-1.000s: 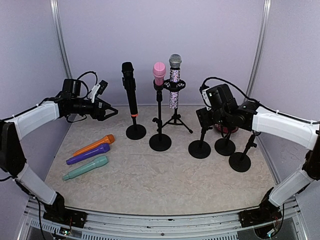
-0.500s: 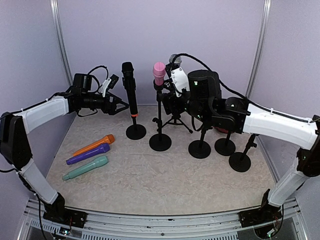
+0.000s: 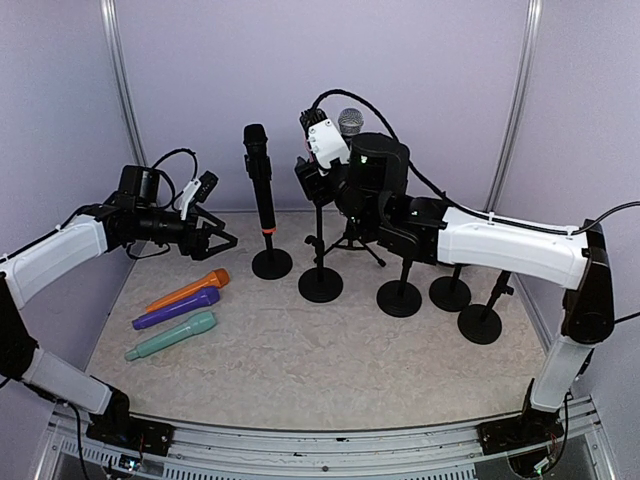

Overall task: Remove the microphone from the stand
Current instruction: Hold the microphone from the microphone stand.

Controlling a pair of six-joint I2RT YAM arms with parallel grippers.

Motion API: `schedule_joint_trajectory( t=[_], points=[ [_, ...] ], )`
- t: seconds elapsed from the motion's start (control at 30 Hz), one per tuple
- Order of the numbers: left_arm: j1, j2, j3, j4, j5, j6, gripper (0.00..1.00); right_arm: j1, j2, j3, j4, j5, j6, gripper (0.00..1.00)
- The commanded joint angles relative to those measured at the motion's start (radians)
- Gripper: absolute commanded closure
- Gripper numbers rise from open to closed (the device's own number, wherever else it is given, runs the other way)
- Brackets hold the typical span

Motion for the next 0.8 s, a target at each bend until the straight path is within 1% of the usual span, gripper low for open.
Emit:
schedule_joint_trajectory(
  t=[0.0, 0.07, 0.2, 0.23, 0.3, 0.43, 0.77],
  points=[
    [0.004, -0.045, -0.018, -0.051, 0.009, 0.046, 0.16, 0.000, 0.037, 0.054, 0.103, 0.008, -0.054, 0.43],
    [0.004, -0.051, -0.020, -0.061, 0.001, 0.050, 0.16, 0.001, 0.044, 0.065, 0.106, -0.005, -0.053, 0.54],
    [0.003, -0.065, -0.017, -0.079, -0.004, 0.056, 0.17, 0.011, 0.034, 0.063, 0.123, -0.051, -0.034, 0.81],
    [0.002, -0.069, -0.015, -0.081, -0.004, 0.054, 0.17, 0.013, 0.029, 0.062, 0.125, -0.062, -0.030, 0.86],
    [-0.004, -0.076, -0.014, -0.085, -0.004, 0.050, 0.18, 0.018, 0.019, 0.057, 0.131, -0.086, -0.022, 0.93],
    [-0.033, -0.083, -0.011, -0.088, -0.012, 0.042, 0.18, 0.031, -0.015, 0.035, 0.157, -0.128, 0.010, 1.00],
    [-0.135, -0.072, -0.013, -0.076, -0.053, 0.030, 0.20, 0.083, -0.075, -0.026, 0.251, -0.192, 0.053, 1.00]
  ],
)
